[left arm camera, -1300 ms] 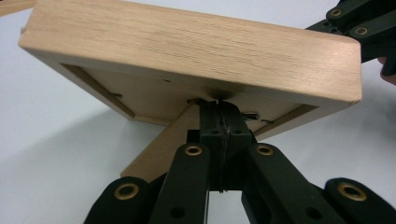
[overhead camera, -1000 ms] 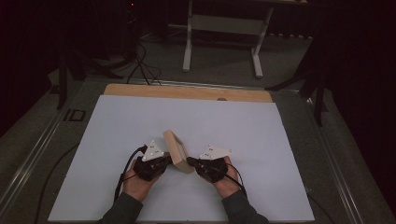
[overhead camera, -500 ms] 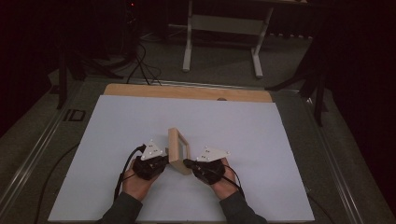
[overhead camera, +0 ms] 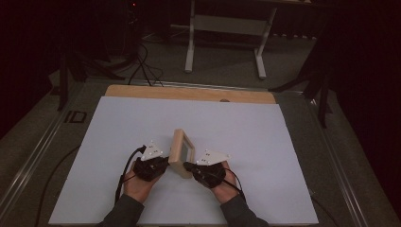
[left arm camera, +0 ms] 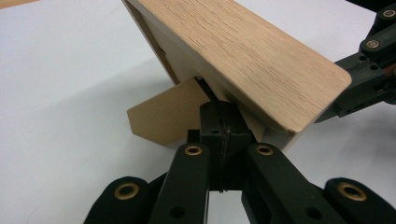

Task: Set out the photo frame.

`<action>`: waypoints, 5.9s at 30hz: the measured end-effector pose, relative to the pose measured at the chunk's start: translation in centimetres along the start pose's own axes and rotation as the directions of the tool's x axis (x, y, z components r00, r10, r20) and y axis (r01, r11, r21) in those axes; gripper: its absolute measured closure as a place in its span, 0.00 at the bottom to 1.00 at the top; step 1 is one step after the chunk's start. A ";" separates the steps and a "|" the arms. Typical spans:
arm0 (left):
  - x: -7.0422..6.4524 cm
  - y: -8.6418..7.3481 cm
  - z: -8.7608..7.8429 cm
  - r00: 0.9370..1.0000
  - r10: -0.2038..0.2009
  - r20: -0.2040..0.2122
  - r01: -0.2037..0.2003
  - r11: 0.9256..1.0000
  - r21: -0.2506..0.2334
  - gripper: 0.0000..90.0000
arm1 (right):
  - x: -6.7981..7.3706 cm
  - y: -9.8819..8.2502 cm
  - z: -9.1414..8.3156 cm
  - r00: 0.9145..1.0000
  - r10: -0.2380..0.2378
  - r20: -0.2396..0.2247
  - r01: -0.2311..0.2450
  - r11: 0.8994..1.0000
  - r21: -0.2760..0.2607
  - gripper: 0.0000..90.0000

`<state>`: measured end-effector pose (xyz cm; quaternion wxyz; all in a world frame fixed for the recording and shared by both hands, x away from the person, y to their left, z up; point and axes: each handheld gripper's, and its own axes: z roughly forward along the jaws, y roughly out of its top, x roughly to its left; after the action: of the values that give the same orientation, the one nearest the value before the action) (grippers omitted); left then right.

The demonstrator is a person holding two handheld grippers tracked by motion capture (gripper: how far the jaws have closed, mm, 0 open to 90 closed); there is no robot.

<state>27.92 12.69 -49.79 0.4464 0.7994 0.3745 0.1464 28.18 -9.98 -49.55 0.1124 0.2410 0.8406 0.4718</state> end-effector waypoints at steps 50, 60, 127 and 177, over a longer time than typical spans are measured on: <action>1.9 -0.1 -2.6 0.991 -0.112 -0.069 0.105 0.990 -0.097 0.57 | -1.7 -0.2 -1.2 0.998 0.034 0.059 -0.034 0.999 -0.004 0.68; 2.3 0.2 -3.7 0.986 -0.153 -0.067 0.143 0.980 -0.135 0.53 | -2.2 -0.2 -1.6 0.996 0.055 0.074 -0.053 0.998 -0.018 0.67; -1.4 1.6 -0.7 0.992 -0.126 0.000 0.126 0.990 -0.066 0.40 | -3.6 -0.2 -3.1 0.988 0.092 0.121 -0.085 0.994 -0.064 0.64; -2.8 1.9 -0.6 0.997 -0.057 0.045 0.059 0.997 -0.047 0.67 | -5.3 0.5 -6.2 0.972 0.123 0.201 -0.094 0.984 -0.150 0.64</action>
<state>26.64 10.40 -47.61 0.4777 0.7800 0.3843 0.1250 30.29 -17.07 -46.06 0.1911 0.3267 0.7745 0.5068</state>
